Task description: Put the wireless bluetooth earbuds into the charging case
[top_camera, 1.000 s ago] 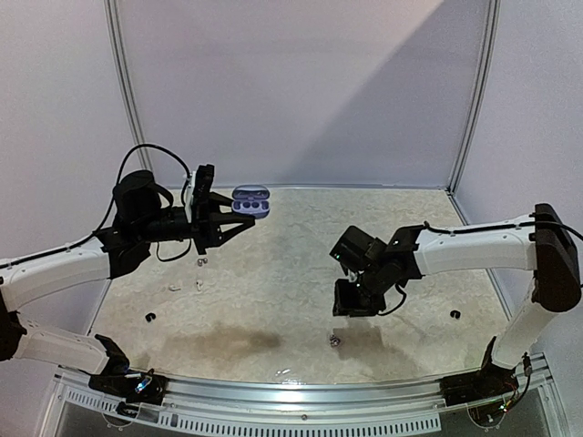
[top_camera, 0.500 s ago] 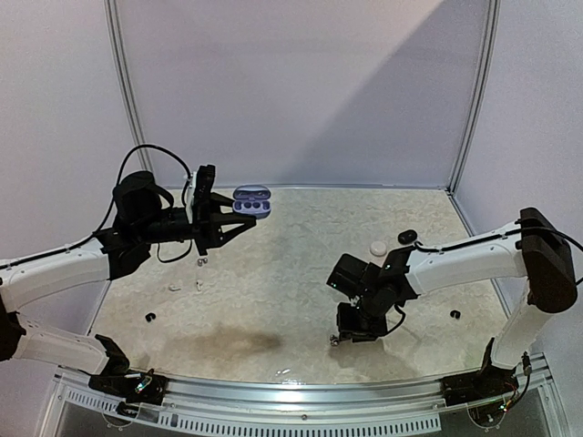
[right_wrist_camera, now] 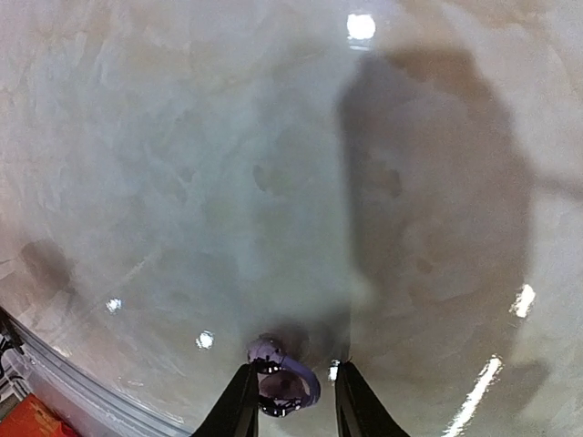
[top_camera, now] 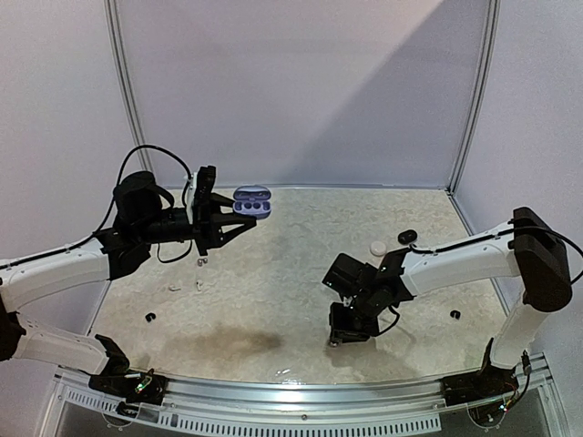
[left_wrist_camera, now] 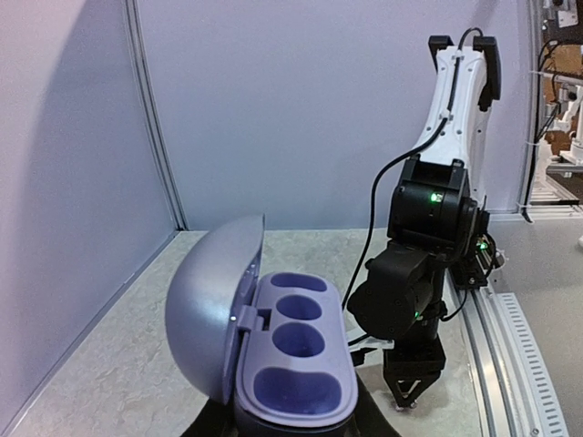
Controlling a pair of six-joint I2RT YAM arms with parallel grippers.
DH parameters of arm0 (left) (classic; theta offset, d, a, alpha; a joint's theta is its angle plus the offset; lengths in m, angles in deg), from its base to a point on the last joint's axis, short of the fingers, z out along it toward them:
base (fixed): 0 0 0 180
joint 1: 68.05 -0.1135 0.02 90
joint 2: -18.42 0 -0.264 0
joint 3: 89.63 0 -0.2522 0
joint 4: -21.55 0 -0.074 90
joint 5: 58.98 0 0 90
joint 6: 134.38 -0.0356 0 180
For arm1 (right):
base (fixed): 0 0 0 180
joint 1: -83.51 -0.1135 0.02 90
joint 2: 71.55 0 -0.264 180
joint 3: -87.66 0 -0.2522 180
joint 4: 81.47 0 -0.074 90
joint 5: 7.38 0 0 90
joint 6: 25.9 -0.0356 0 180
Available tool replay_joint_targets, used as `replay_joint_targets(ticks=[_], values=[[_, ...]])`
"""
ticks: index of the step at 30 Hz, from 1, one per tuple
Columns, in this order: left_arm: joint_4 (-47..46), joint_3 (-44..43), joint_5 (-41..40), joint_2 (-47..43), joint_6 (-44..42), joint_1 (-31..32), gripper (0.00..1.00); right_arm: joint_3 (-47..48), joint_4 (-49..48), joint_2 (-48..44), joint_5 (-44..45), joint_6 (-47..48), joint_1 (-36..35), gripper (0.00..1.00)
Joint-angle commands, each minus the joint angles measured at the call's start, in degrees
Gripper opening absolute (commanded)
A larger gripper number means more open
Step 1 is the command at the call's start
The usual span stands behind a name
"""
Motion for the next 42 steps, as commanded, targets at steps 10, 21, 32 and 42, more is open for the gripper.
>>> replay_joint_targets(ticks=[10,21,32,42], values=[[1.1,0.7,-0.6,-1.0,-1.3,1.0,0.00,2.1,2.2,3.9,0.0,1.2,-2.4,0.27],[1.6,0.9,-0.8,-1.1,-1.5,1.0,0.00,7.6,8.3,4.1,2.8,6.4,-2.6,0.09],[3.6,-0.7,5.1,-0.1,-3.0,1.0,0.00,19.9,17.6,-6.5,9.7,28.5,-2.6,0.04],[8.3,-5.4,15.7,4.1,-7.2,2.6,0.00,36.2,15.7,-18.0,5.4,56.8,-2.6,0.04]])
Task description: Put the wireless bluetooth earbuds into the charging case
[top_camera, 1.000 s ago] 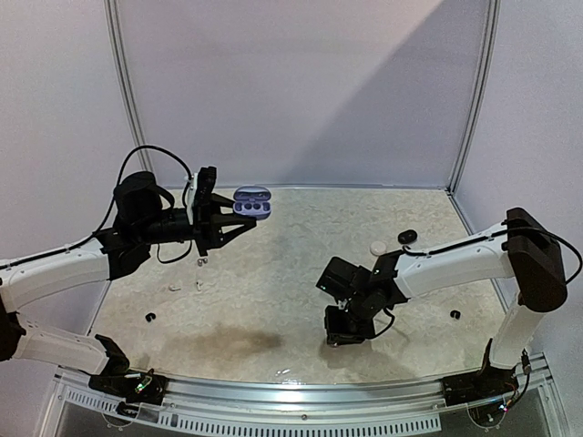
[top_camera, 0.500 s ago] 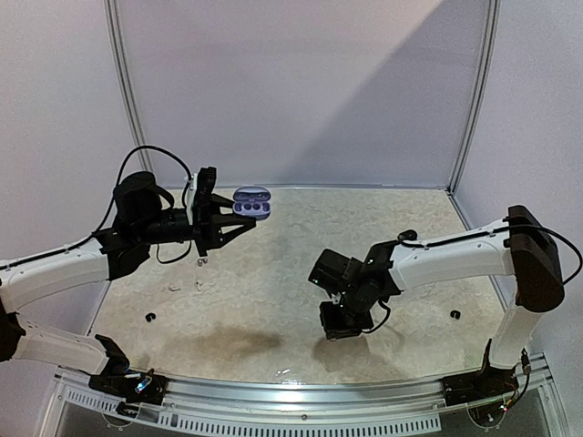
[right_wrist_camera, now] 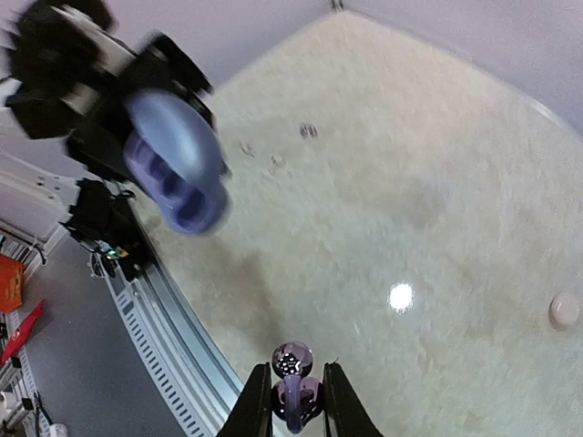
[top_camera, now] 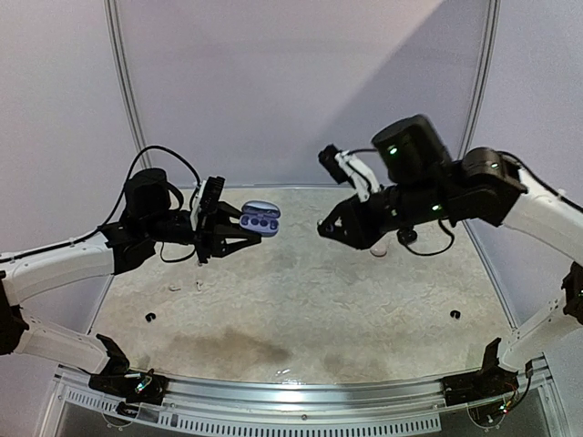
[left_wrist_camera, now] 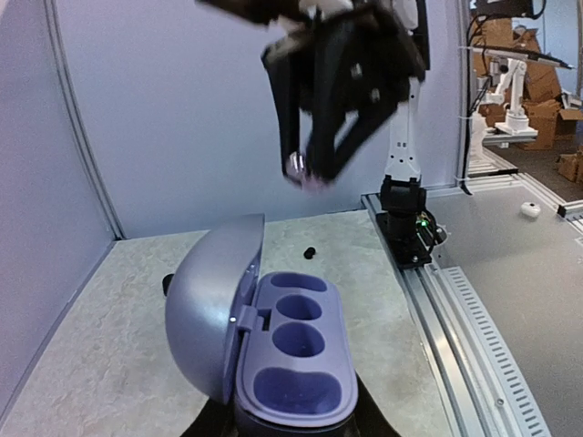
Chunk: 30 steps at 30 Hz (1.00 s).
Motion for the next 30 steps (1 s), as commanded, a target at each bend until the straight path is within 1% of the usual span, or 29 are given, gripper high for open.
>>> replay_joint_targets(ticks=[1,6,9,12,18,23,30], values=[[3.6,-3.1,5.0,1.8,-2.8,1.8,0.00,4.9,-1.1,-1.0,-4.8,16.7,-0.3,0.04],[6.6,-4.7,5.8,2.4,-3.9,2.5,0.00,13.2,1.5,3.9,-7.0,26.5,-2.0,0.07],[7.3,-4.9,5.5,2.3,-4.1,2.7,0.00,16.2,2.8,7.2,-8.5,32.7,-3.3,0.06],[7.8,-4.9,5.3,2.1,-4.5,2.8,0.00,18.1,3.0,9.1,-8.4,36.2,-3.6,0.07],[8.8,-5.1,3.9,2.0,-5.0,2.8,0.00,19.3,2.0,10.8,-7.3,39.6,-3.6,0.08],[9.2,-5.1,2.6,1.9,-4.8,2.8,0.00,22.4,6.2,13.8,-5.2,40.6,-3.6,0.09],[8.8,-5.0,0.4,1.9,-3.8,2.8,0.00,24.0,7.9,16.1,-4.1,41.5,-3.6,0.10]])
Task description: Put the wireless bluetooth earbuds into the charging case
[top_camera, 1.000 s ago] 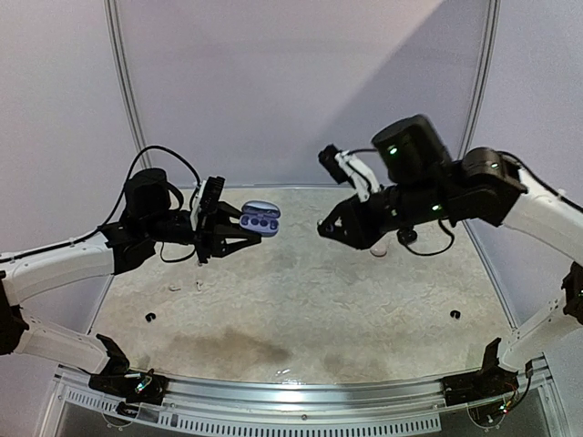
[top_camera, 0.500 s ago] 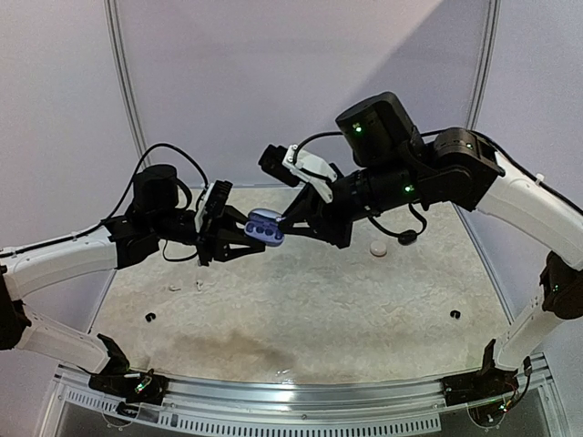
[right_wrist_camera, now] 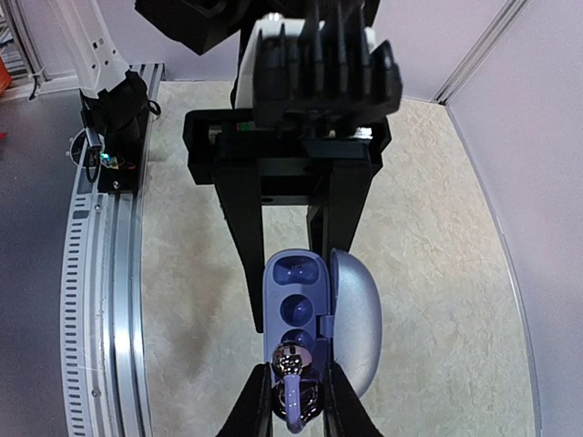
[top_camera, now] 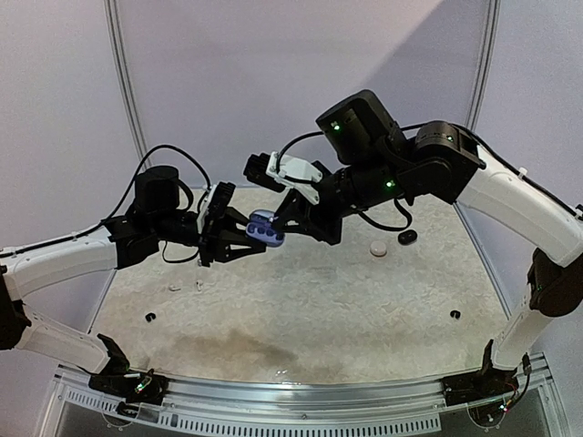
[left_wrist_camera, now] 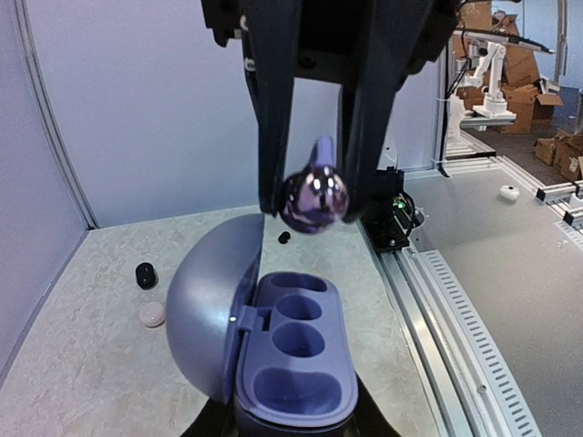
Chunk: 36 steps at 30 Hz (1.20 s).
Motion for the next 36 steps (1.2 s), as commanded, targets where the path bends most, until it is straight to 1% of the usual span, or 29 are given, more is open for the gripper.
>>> replay_joint_targets(ticks=[1,7,8,12,22,31,36], values=[[0.3,-1.4,-2.2,-0.2,1.0,1.0,0.00,1.2,2.8,1.7,1.4,1.3,-0.3,0.10],[-0.1,-1.2,-2.2,-0.1,1.1,1.0,0.00,1.3,3.0,2.2,3.2,0.7,-0.2,0.11],[-0.2,-1.3,-2.2,-0.1,1.0,1.0,0.00,1.3,2.9,2.3,5.2,0.5,-0.2,0.11],[-0.5,-1.3,-2.1,0.1,0.9,1.0,0.00,1.9,3.3,3.1,7.0,0.2,-0.2,0.12],[-3.1,-0.7,-2.4,0.3,2.7,1.1,0.00,2.9,2.5,4.6,8.3,1.2,-0.3,0.14],[-3.7,-0.4,-2.2,0.3,2.5,1.1,0.00,3.8,3.3,5.6,11.9,0.7,-0.2,0.20],[-4.3,-0.1,-2.0,0.3,2.8,1.1,0.00,5.0,4.3,6.7,12.9,1.0,-0.2,0.27]])
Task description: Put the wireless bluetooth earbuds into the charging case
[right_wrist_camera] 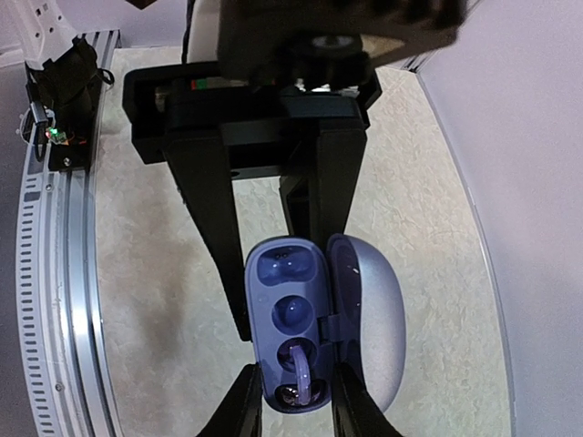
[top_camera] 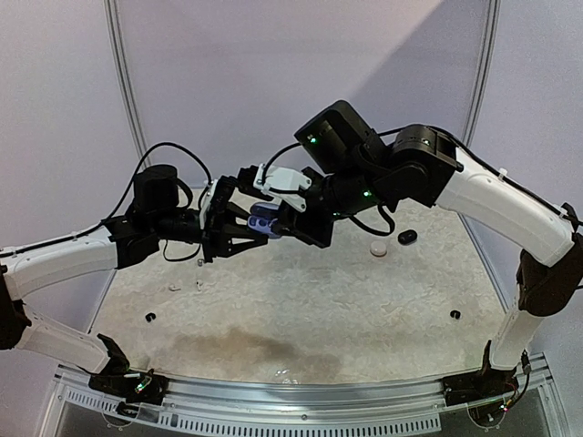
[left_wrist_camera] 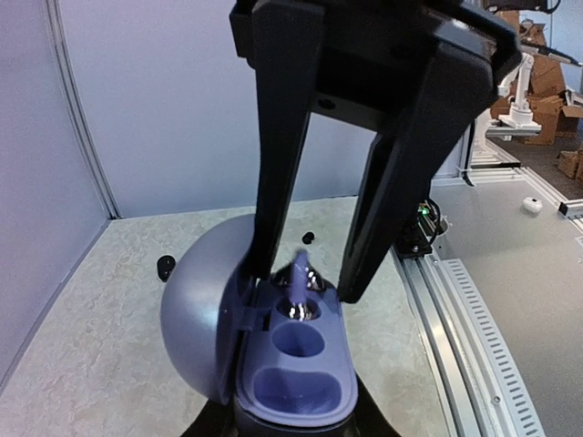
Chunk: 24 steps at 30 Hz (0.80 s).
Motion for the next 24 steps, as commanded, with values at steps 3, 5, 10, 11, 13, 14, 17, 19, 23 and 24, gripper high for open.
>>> replay_joint_targets(ticks=[3,5,10,11,13,14,17,19,23,24], values=[[-2.8,0.0,2.6,0.2,0.4,1.1,0.00,1.9,1.1,2.3,3.8,0.2,0.2,0.29],[-3.2,0.1,2.9,0.1,0.8,1.1,0.00,1.9,1.0,2.3,4.0,0.3,0.2,0.29],[-4.0,0.3,2.1,0.1,3.0,1.1,0.00,2.2,0.9,2.1,4.2,0.0,0.1,0.32],[-4.0,0.4,1.8,0.1,3.8,1.1,0.00,2.1,0.8,1.8,3.8,-0.1,0.1,0.33],[-4.4,0.6,0.6,0.1,6.0,1.0,0.00,2.0,0.2,0.9,2.8,-0.3,0.2,0.35],[-4.4,0.8,-0.1,0.0,6.7,1.0,0.00,2.1,-0.5,0.2,2.4,-0.7,0.2,0.36],[-5.1,1.3,-1.8,-0.3,8.3,0.9,0.00,0.5,-4.8,-3.1,0.9,-2.1,0.2,0.37],[-6.2,1.5,-2.2,-0.4,9.6,0.8,0.00,-2.7,-9.3,-6.5,-1.6,-3.1,0.2,0.40],[-9.1,1.6,-3.6,-0.4,12.8,0.6,0.00,-11.7,-19.5,-13.7,-3.7,-5.9,0.2,0.48],[-10.2,1.5,-4.2,-0.4,14.2,0.5,0.00,-14.6,-22.0,-15.8,-4.5,-7.3,0.5,0.51]])
